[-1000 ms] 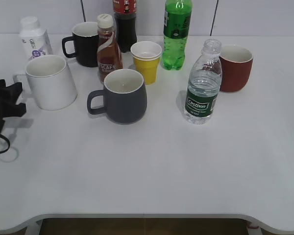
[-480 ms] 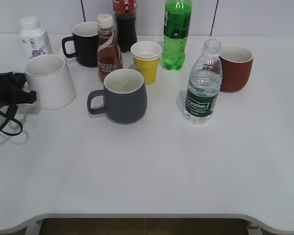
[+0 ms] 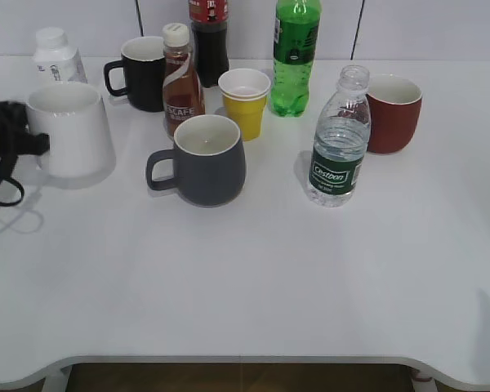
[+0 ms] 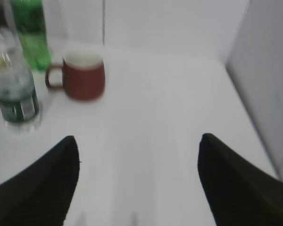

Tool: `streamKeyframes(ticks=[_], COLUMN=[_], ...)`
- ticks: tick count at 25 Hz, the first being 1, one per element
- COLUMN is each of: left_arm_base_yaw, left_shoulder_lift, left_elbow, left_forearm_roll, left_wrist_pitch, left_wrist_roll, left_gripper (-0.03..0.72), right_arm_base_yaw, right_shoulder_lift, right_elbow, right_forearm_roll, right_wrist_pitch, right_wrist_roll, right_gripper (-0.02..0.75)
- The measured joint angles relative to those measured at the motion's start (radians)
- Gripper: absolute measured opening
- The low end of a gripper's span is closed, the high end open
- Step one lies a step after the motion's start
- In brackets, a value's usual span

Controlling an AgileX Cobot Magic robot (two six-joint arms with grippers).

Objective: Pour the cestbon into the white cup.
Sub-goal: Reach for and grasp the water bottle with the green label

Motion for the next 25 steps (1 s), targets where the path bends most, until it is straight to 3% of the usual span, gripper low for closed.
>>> streamKeyframes(ticks=[4,8,12,19,22,25], left_arm_base_yaw=[0.001,0.001,0.001,0.000,0.000,0.000], left_shoulder_lift=[-0.082,-0.154,-0.205,-0.235,-0.235,-0.235], left_elbow=[0.000,0.000,0.000,0.000,0.000,0.000], left_forearm_roll=[0.019,0.044,0.058,0.092,0.102,0.124], left_wrist_pitch=[0.045,0.075,0.132,0.158,0.162,0.162], left_wrist_roll=[0.001,0.001,0.001,0.001,0.001,0.001], left_gripper=[0.029,0.029,0.029,0.029,0.029,0.029], right_arm_base_yaw=[0.000,0.008,0.105,0.511,0.601,0.624], right_shoulder_lift=[0.178,0.376,0.508,0.714,0.889,1.064], right_elbow=[0.000,0.015,0.085,0.270,0.278,0.277], right_forearm_roll=[0.176,0.522,0.700,0.733,0.707,0.645], right_wrist_pitch=[-0.274,-0.479,-0.618,-1.035,-1.173,-1.311], right_wrist_roll=[-0.180,-0.431,-0.555,-0.510,-0.488,-0.402], right_gripper=[0.589,0.589,0.572,0.566,0.566,0.582])
